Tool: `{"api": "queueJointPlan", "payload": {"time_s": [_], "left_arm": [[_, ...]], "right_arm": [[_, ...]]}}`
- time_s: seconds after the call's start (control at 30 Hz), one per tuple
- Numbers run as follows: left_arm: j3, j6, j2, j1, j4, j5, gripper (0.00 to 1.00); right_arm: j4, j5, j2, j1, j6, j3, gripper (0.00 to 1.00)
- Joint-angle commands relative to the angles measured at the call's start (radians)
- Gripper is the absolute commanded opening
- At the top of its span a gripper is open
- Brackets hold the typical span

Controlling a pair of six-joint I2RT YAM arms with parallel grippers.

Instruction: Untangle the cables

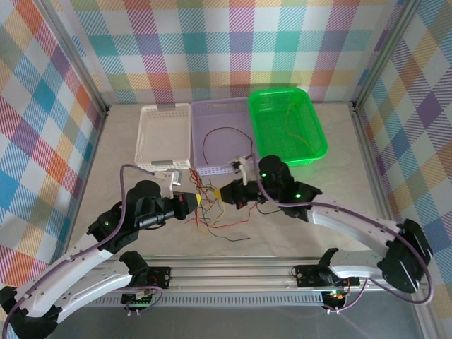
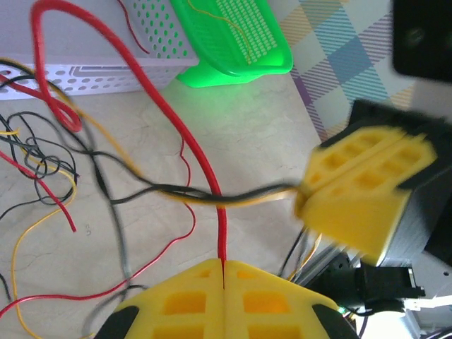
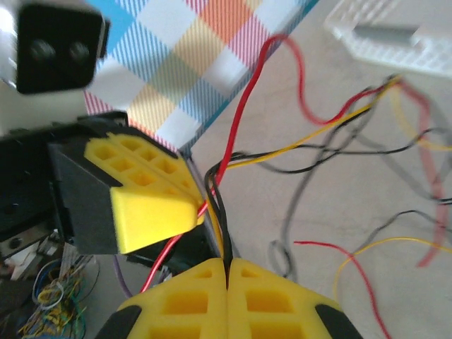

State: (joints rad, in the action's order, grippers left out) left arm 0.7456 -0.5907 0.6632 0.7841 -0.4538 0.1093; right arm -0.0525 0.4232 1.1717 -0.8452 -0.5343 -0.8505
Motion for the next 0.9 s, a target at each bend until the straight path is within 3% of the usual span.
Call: {"api": "queueJointPlan", "payload": {"time_s": [0.0, 0.3, 0.5, 0.87], "left_arm": [[0.046, 0.043, -0.020, 0.003, -0.078, -0.015, 0.00], [0.170, 0.133, -0.043, 0.001, -0.263, -0.037, 0.00], [0.249, 0.193, -0.028, -0.007, -0.322, -0.082, 0.00], [0.150, 0.111, 0.111, -0.009, -0.083, 0.100, 0.00]], "right_arm": [[0.117, -0.061, -0.108, 0.085, 0.033, 0.024, 0.00], [0.402, -0.159, -0.393, 0.412, 0.031, 0.042, 0.00], [0.500, -0.100, -0.503, 0.589, 0.030, 0.048, 0.00], [0.465, 0.130, -0.538, 0.614, 0.072, -0.004, 0.00]]}}
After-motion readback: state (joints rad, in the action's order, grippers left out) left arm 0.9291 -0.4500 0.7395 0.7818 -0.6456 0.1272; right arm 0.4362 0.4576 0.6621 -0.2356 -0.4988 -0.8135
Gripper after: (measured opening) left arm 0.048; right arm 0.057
